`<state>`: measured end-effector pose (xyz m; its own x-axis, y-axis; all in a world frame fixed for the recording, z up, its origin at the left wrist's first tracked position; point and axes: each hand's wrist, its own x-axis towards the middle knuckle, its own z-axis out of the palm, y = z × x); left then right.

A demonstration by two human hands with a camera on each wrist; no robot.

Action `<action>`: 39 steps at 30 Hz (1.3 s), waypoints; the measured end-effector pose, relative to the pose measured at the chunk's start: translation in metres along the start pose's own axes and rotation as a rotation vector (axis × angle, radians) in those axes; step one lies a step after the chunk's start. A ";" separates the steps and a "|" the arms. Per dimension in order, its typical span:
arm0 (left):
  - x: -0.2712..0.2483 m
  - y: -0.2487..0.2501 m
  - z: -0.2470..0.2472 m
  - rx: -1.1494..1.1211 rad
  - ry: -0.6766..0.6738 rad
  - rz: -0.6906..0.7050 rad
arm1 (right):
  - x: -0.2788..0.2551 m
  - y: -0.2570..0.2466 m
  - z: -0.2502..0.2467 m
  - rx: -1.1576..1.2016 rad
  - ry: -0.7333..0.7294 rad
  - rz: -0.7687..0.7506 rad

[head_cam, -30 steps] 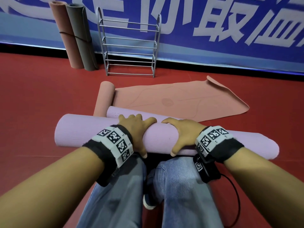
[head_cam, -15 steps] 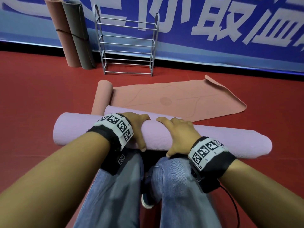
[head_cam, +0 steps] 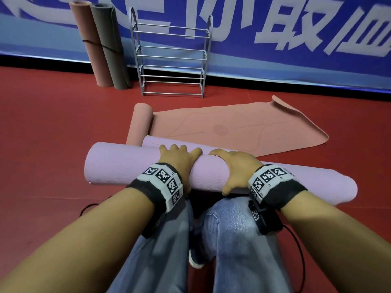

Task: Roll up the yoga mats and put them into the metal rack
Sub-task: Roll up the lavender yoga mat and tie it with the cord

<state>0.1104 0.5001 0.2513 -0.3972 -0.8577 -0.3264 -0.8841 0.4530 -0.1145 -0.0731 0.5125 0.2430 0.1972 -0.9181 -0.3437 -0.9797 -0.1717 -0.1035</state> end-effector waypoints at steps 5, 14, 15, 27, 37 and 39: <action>-0.004 -0.001 -0.009 -0.031 -0.003 0.026 | -0.003 0.005 -0.013 0.039 -0.041 -0.053; -0.020 -0.010 -0.045 -0.083 -0.110 0.180 | -0.025 0.007 -0.045 0.144 -0.184 -0.099; -0.020 -0.012 -0.049 -0.108 -0.144 0.186 | -0.028 0.008 -0.049 0.150 -0.213 -0.104; 0.000 -0.022 -0.033 -0.474 -0.389 0.121 | -0.034 -0.001 -0.027 0.077 -0.143 -0.126; -0.005 -0.012 -0.029 -0.313 -0.253 0.143 | -0.026 -0.007 -0.015 0.021 -0.117 -0.087; -0.011 -0.002 -0.024 -0.100 -0.169 0.112 | -0.020 -0.006 -0.017 0.066 -0.122 -0.095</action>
<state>0.1102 0.5025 0.2777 -0.4546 -0.7469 -0.4853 -0.8603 0.5094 0.0217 -0.0722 0.5262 0.2665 0.2956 -0.8482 -0.4396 -0.9527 -0.2279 -0.2009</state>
